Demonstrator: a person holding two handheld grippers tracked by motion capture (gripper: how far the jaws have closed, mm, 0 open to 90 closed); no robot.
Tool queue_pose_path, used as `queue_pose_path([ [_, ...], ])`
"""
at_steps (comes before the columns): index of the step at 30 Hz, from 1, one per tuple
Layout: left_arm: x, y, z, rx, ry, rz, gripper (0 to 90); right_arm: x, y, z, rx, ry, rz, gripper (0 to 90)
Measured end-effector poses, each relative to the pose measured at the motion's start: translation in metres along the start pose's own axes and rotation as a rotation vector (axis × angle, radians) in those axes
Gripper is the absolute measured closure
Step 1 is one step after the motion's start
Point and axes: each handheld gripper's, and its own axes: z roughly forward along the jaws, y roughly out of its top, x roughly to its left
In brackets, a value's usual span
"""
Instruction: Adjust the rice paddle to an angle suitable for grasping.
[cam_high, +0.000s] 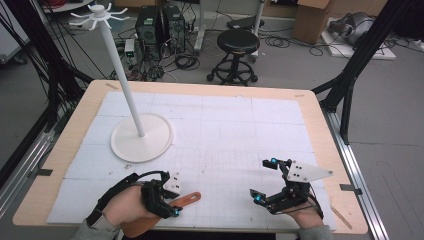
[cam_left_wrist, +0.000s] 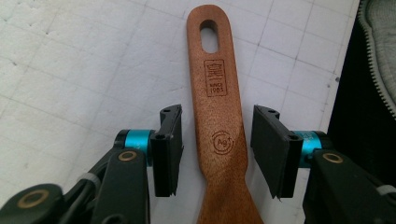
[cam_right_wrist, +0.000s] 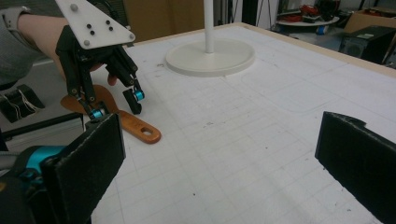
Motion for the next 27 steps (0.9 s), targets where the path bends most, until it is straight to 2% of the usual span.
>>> queue_pose_path([
  [5,-0.0023,0.002,0.0004,0.017,0.016,0.012,55.0,-0.0002,0.0,0.0,-0.001,0.0,-0.003,0.0],
  [8,-0.0028,0.0018,0.0001,0.012,0.012,0.025,61.9,0.0,0.0,-0.0001,0.0,0.001,-0.002,0.0],
  [10,-0.0024,0.0017,0.0001,0.012,0.009,0.024,62.9,0.0,0.0,0.0,-0.001,0.001,-0.002,0.0],
  [15,0.0017,-0.0014,-0.0001,-0.011,-0.01,-0.004,63.8,0.0002,0.0001,0.0001,-0.001,0.001,-0.003,0.0],
  [18,0.004,-0.0052,-0.0004,-0.04,-0.023,-0.005,65.2,0.0003,0.0001,0.0002,-0.001,0.001,-0.001,0.0],
  [20,0.0037,-0.0054,-0.0009,-0.039,-0.018,0.003,65.2,0.0002,0.0002,0.0002,-0.001,0.001,-0.002,0.0],
  [25,0.0033,-0.0062,-0.0021,-0.048,-0.021,-0.01,65.2,-0.0005,-0.0003,0.0001,-0.001,0.002,-0.002,0.0],
  [27,0.004,-0.0073,-0.0078,-0.076,-0.032,-0.016,65.2,-0.0009,-0.0005,-0.0004,-0.003,0.0,-0.003,0.0],
])
